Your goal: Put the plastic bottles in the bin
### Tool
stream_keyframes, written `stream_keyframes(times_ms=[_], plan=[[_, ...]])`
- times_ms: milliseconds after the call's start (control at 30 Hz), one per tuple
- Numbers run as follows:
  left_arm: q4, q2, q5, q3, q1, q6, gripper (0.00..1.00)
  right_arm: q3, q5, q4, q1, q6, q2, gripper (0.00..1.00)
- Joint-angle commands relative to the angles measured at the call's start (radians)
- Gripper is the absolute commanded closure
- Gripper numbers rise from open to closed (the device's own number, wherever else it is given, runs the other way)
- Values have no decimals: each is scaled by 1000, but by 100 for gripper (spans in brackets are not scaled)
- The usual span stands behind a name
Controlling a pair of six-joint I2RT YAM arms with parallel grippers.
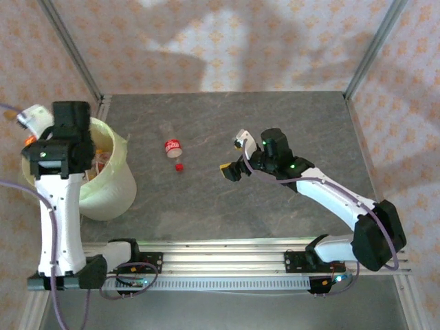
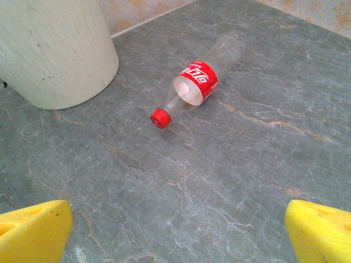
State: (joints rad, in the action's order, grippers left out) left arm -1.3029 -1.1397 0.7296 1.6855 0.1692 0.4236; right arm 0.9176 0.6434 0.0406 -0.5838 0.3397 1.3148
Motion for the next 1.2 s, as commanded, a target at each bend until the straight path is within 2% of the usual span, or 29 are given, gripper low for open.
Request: stream_keyframes(times_ms=[0, 133, 233, 300, 433, 500, 800, 1000, 1167], plan=[[40, 6, -241, -61, 150, -86, 48, 57, 5, -1, -5, -15, 19, 1], [18, -49, -326, -93, 298, -102, 46, 76, 14, 4, -5, -10, 32, 1], [15, -74, -375, -111, 347, -99, 42, 82, 12, 12, -7, -8, 39, 1], [19, -78, -378, -123, 349, -98, 36, 83, 10, 14, -6, -6, 40, 1], [18, -83, -382, -124, 349, -100, 16, 89, 6, 18, -6, -7, 44, 1], [19, -76, -379, -119, 348, -101, 11, 90, 4, 19, -6, -8, 47, 1], [19, -40, -436, -101, 349, -124, 2, 94, -18, -2, -5, -44, 64, 1], [38, -15, -678, -66, 349, -110, 1, 88, -50, -24, -6, -64, 72, 1], [53, 12, -805, -28, 349, -83, 0, 82, -83, -28, -6, -69, 70, 1]])
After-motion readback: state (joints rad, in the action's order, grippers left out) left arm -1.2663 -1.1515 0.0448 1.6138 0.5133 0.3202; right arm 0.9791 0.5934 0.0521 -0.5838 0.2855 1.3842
